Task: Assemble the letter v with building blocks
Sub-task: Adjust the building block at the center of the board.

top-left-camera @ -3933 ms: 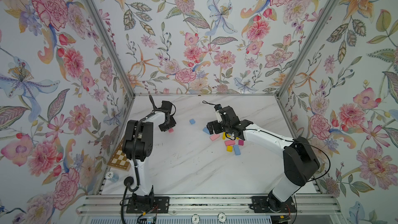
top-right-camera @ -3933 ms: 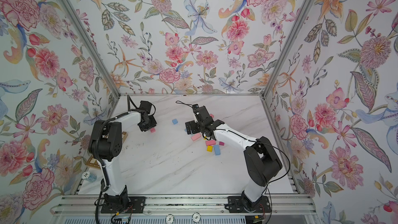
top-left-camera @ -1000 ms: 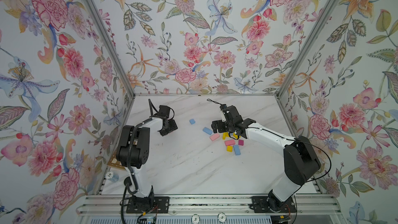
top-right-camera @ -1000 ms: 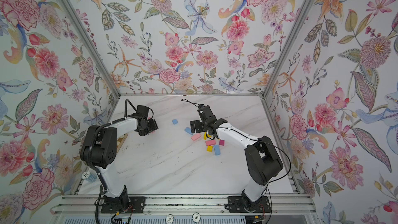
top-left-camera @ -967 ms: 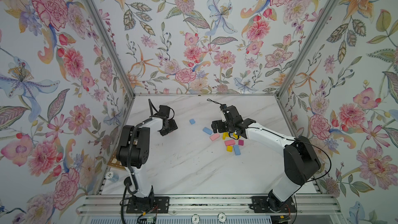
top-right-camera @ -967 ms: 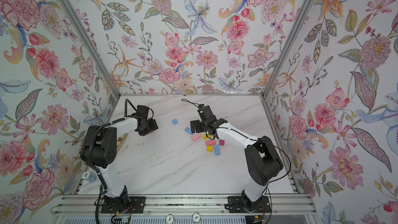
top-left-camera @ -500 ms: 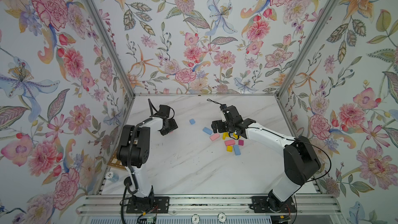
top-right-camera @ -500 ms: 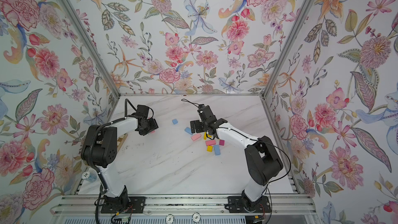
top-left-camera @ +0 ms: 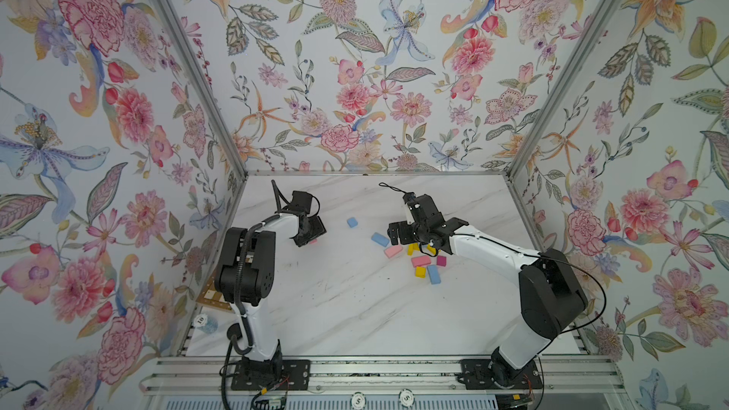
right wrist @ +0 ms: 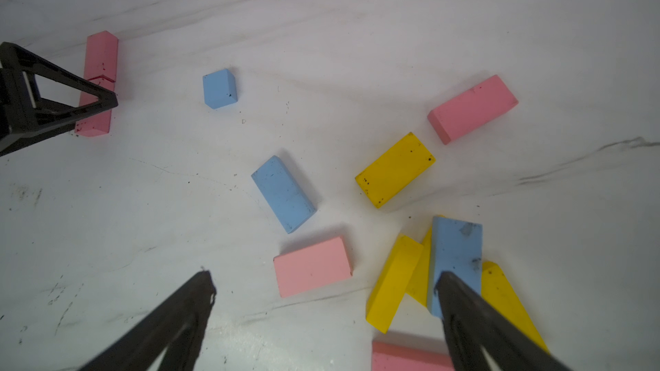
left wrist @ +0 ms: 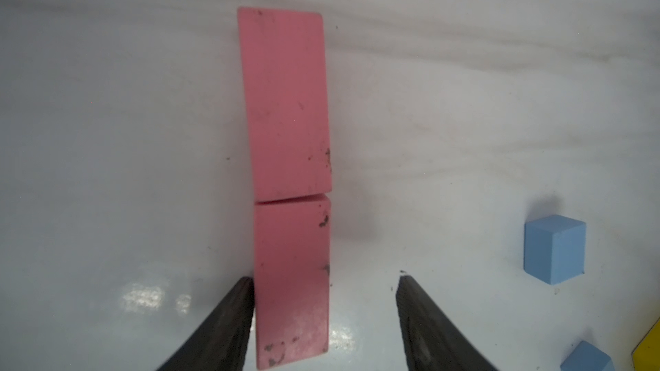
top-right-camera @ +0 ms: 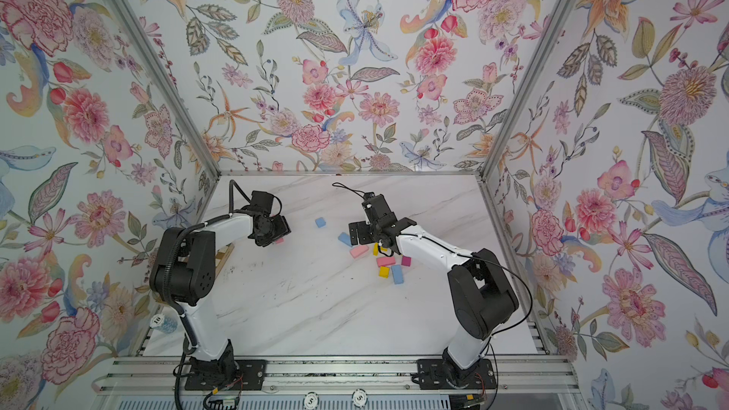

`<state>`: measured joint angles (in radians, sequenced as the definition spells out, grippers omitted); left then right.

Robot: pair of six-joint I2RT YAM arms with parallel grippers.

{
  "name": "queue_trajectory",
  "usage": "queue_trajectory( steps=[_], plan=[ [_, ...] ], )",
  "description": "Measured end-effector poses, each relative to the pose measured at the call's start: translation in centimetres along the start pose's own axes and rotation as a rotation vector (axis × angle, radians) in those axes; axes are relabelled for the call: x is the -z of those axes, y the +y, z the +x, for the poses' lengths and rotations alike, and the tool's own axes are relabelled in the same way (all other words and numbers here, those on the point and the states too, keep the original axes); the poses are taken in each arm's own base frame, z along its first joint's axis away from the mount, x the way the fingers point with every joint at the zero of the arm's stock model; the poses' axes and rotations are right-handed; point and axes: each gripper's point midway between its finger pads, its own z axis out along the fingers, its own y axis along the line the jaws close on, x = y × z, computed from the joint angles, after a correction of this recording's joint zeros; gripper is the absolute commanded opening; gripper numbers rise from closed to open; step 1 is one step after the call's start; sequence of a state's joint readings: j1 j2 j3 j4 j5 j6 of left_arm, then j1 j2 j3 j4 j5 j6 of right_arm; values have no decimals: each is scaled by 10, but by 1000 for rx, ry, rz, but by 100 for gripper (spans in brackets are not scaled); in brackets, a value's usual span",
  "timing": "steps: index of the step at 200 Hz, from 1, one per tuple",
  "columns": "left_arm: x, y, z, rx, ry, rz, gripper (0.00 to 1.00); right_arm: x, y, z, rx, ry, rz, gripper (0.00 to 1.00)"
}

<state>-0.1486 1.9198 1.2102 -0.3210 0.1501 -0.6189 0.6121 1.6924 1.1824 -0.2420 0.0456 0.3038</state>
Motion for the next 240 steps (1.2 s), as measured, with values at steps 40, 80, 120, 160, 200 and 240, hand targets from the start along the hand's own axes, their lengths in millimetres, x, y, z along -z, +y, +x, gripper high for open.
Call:
queue_trajectory(
  steps=[40,80,120,160,200,240],
  plan=[
    [0,0,-1,3,-2,1,67,0,0,0,0,-1,0,99],
    [0,0,-1,7,-2,1,64,0,0,0,0,-1,0,99],
    [0,1,1,7,2,-8,60,0,0,0,0,-1,-1,99],
    [0,4,1,7,3,-22,53,0,0,0,0,-1,0,99],
    [0,7,2,8,5,-38,48,-1,0,1,-1,1,0,99],
    [1,10,4,10,12,-51,44,-1,0,1,-1,-1,0,99]
  ],
)
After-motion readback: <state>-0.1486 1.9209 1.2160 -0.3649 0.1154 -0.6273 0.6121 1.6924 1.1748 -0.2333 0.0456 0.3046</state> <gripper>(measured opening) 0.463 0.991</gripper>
